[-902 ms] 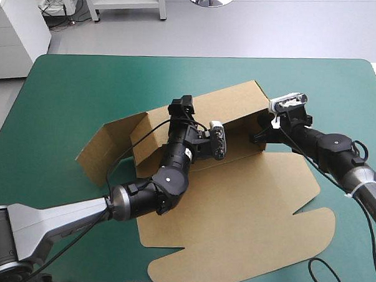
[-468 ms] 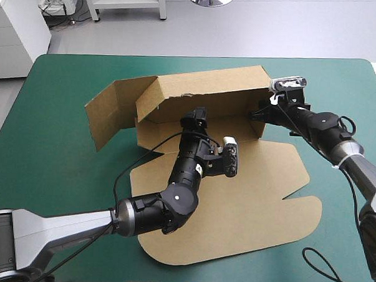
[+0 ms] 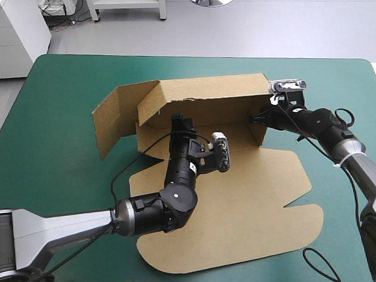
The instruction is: Fold the box
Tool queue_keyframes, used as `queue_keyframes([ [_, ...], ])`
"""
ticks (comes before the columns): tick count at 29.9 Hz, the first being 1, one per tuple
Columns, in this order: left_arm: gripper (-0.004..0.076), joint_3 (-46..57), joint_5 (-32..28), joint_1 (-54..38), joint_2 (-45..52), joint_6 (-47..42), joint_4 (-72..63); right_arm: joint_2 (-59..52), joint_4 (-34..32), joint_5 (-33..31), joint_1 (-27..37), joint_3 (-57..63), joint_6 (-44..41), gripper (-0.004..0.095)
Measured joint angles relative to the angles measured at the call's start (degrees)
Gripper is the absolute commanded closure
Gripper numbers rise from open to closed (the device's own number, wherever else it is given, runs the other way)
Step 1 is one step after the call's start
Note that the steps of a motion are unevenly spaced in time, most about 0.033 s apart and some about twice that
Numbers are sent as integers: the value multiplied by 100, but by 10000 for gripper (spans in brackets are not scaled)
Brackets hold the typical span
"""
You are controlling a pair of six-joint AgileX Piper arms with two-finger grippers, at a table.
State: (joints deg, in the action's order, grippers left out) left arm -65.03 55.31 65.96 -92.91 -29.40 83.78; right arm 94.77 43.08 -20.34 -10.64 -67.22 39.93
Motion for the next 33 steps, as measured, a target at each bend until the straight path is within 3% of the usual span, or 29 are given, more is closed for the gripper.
queue_keyframes([
  [8, 729, 0, -235, 0, 139, 37, -739, -34, -744, -121, 0, -42, -781, 914],
  [19, 710, 0, -1072, -303, 1552, 547, -2967, -52, -841, -194, 0, -47, -931, 916],
  [23, 710, 0, -1253, -1424, 2186, 1984, -4718, -52, -841, -223, 4, -47, -938, 915],
  [25, 710, 0, -1230, -2248, 2475, 3282, -6092, -59, -841, -223, 4, -47, -964, 916],
  [29, 710, 0, -820, -4027, 2855, 5467, -8732, -58, -841, -250, 6, -49, -1006, 916],
  [33, 710, 0, -305, -5824, 3001, 6674, -10221, -58, -852, -275, 11, -55, -1020, 916],
])
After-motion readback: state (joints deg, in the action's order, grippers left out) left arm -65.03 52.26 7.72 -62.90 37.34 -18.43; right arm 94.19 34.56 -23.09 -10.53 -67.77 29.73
